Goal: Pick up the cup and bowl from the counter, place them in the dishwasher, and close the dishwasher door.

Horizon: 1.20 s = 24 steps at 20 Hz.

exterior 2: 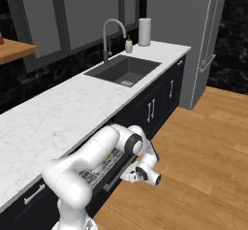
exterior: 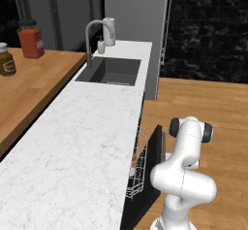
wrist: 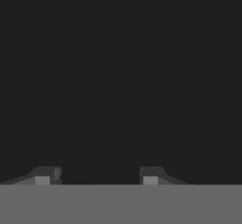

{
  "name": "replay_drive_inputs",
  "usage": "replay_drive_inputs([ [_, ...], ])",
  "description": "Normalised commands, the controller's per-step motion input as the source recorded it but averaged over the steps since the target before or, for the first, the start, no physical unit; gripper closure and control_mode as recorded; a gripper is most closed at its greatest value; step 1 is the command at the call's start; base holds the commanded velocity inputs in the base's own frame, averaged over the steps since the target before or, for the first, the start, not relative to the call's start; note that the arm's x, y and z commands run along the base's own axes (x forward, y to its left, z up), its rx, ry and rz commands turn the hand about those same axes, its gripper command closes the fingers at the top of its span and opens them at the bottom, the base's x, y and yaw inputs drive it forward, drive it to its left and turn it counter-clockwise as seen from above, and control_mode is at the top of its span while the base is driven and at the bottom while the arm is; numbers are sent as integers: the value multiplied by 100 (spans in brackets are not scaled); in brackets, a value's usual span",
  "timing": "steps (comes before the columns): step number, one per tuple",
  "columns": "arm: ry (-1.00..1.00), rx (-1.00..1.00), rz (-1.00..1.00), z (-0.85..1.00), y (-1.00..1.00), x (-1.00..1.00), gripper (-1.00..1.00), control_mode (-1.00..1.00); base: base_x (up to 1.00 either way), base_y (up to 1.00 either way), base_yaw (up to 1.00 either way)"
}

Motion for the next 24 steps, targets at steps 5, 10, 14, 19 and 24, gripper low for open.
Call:
replay_drive_inputs([
  [5,3,3,0,5,100,21,-100,-100,0,0,0],
  [10,5,1,0,0,100,28,-100,-100,0,0,0],
  [14,4,0,0,0,100,32,-100,-100,0,0,0],
  [19,4,0,0,-8,100,33,-100,-100,0,0,0],
  [24,6,0,0,-29,100,35,-100,-100,0,0,0],
])
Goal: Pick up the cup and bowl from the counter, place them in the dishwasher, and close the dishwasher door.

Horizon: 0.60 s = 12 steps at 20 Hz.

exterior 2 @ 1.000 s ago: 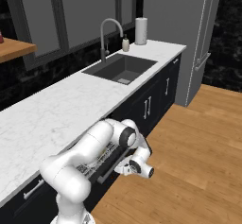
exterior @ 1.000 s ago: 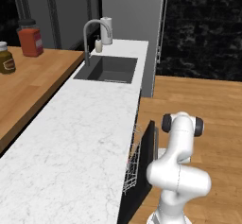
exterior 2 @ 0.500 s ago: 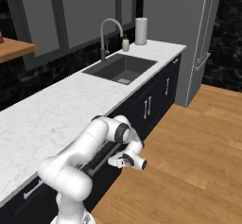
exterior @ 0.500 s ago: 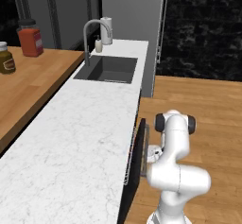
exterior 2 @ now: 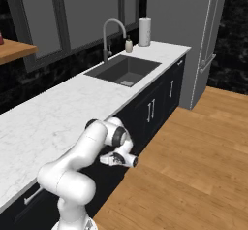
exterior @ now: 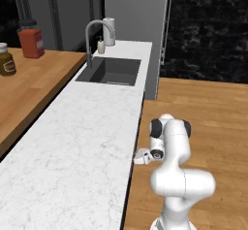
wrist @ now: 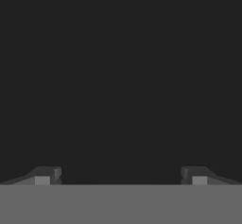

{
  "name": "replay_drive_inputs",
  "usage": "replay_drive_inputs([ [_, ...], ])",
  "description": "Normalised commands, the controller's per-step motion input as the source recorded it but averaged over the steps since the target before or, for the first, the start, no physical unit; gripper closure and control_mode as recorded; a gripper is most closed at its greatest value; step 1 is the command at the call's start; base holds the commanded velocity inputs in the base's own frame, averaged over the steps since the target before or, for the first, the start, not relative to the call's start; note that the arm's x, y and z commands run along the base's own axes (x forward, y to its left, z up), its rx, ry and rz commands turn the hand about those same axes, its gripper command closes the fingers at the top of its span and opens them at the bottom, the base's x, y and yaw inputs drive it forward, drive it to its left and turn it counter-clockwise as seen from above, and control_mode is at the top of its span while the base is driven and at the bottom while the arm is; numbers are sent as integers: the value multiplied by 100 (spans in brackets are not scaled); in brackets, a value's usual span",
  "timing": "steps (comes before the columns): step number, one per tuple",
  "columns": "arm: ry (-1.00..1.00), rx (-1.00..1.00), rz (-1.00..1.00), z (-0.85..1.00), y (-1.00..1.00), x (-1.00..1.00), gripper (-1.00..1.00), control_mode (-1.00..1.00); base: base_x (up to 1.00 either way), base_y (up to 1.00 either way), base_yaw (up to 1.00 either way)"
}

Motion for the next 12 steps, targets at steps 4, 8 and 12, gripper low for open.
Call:
replay_drive_inputs([
  [4,9,0,0,-50,100,31,-100,-100,0,0,0],
  [8,10,0,0,-56,100,23,-100,-100,0,0,0],
  [12,2,0,0,-24,77,3,-100,-100,0,0,0],
])
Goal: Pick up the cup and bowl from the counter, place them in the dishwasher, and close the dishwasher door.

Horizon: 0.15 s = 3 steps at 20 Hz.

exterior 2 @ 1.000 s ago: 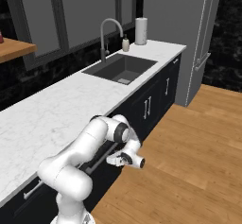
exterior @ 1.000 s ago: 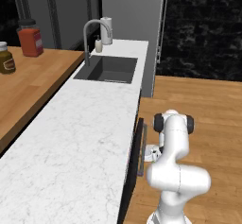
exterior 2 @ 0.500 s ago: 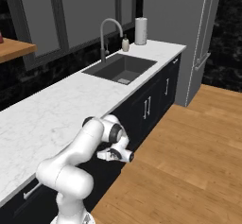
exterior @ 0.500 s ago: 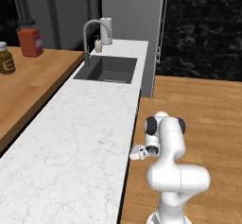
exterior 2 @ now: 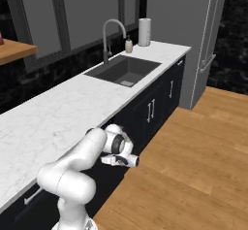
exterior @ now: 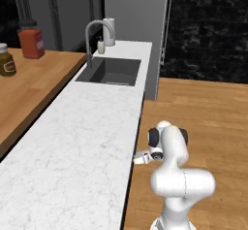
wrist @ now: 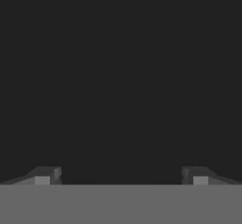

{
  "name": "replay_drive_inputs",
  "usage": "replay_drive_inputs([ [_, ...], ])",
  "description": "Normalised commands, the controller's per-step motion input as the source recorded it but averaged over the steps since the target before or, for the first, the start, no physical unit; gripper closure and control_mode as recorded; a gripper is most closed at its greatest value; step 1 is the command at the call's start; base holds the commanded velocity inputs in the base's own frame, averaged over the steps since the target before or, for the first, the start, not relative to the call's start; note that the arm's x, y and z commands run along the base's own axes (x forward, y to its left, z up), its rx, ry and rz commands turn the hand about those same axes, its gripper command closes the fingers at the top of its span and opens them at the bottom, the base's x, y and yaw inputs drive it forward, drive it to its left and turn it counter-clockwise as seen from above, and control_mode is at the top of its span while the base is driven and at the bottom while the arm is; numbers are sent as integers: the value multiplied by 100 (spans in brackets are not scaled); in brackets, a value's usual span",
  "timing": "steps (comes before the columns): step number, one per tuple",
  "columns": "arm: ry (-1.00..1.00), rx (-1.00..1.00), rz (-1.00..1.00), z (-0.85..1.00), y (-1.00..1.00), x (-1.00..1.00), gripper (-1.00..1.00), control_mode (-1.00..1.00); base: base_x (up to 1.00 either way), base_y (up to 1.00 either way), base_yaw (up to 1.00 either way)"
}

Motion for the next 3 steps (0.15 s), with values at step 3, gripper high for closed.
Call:
replay_drive_inputs([
  [3,-4,0,0,0,7,-16,-100,-100,0,0,0],
])
